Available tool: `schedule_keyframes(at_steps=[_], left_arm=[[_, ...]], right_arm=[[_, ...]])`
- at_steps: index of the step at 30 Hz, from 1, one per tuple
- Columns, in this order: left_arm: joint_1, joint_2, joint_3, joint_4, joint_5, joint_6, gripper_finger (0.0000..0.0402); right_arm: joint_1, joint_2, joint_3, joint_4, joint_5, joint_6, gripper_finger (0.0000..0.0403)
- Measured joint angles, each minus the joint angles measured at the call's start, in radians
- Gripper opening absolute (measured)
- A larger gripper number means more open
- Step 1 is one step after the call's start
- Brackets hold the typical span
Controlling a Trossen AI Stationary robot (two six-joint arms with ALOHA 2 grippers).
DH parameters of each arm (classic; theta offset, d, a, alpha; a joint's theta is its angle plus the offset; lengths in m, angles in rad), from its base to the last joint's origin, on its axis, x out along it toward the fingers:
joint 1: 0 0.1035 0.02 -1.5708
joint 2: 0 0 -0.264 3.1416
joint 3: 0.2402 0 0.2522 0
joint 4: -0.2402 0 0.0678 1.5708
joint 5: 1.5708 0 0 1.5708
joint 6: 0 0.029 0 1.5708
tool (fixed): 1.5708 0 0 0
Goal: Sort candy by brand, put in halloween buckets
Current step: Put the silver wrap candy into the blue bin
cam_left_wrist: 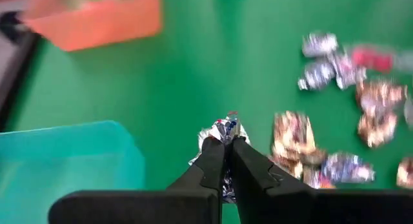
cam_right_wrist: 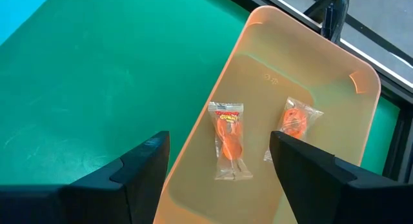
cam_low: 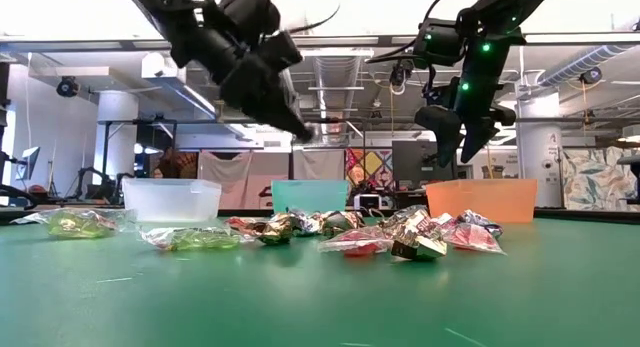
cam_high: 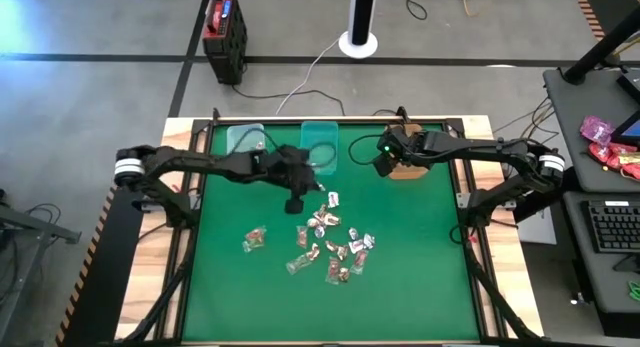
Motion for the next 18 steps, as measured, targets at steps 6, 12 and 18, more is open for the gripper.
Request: schedule_keyframes(at_steps=[6, 12, 18], left_arm=[[0.123, -0.035, 0.051, -0.001, -0.035, -0.067, 0.0001], [0.247, 0.022, 0.122, -0.002, -0.082, -0.106, 0.0023], [0.286, 0.101, 0.193, -0.052, -0.053, -0.094, 0.0087]], right_arm=[[0.006, 0.0, 0.0, 0.005, 0.0, 0.001, 0.026], [0.019, 0.0, -0.001, 0.006, -0.003, 0.003, 0.026], [0.024, 0.0, -0.001, 0.007, -0.009, 0.003, 0.026]])
